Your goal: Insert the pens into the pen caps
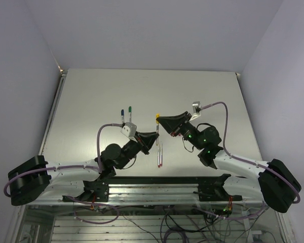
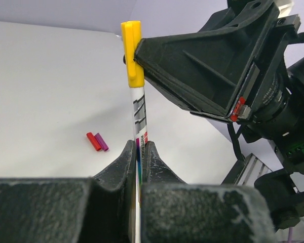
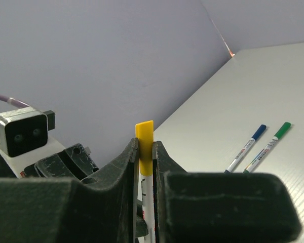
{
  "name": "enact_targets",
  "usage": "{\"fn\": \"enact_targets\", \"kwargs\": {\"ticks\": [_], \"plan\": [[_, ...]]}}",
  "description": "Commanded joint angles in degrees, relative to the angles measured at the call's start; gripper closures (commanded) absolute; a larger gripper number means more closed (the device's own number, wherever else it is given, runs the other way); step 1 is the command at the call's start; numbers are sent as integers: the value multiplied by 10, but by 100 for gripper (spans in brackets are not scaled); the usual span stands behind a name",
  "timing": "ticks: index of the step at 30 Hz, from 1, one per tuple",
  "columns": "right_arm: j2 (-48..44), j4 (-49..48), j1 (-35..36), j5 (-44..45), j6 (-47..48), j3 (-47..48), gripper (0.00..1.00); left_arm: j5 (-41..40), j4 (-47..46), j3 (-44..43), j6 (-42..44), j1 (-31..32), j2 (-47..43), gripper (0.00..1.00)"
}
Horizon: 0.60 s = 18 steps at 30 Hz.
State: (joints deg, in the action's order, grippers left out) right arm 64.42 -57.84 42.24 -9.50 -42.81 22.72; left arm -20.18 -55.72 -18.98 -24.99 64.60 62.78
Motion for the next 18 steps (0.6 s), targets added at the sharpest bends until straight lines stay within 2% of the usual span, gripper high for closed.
{"fn": "enact_targets", "kwargs": {"ticks": [1,7,8,10,14,18], "plan": [[26,127,31,-48,27,-21,100,-54,-120,-50,20,-10,-15,93],[1,159,34,-2,52,7,100,-61,-58,-55,16,-10,-18,93],[-8,168,33,11,57,16,97,-61,-37,-56,17,-10,-19,93],[-30,193,34,37,75,39,76,-62,18,-56,16,-10,-22,93],[-82,242,33,82,109,86,54,-71,102,-47,-3,-10,-10,93],[-130,279,34,123,132,115,49,-107,208,-54,-31,-10,21,93]]}}
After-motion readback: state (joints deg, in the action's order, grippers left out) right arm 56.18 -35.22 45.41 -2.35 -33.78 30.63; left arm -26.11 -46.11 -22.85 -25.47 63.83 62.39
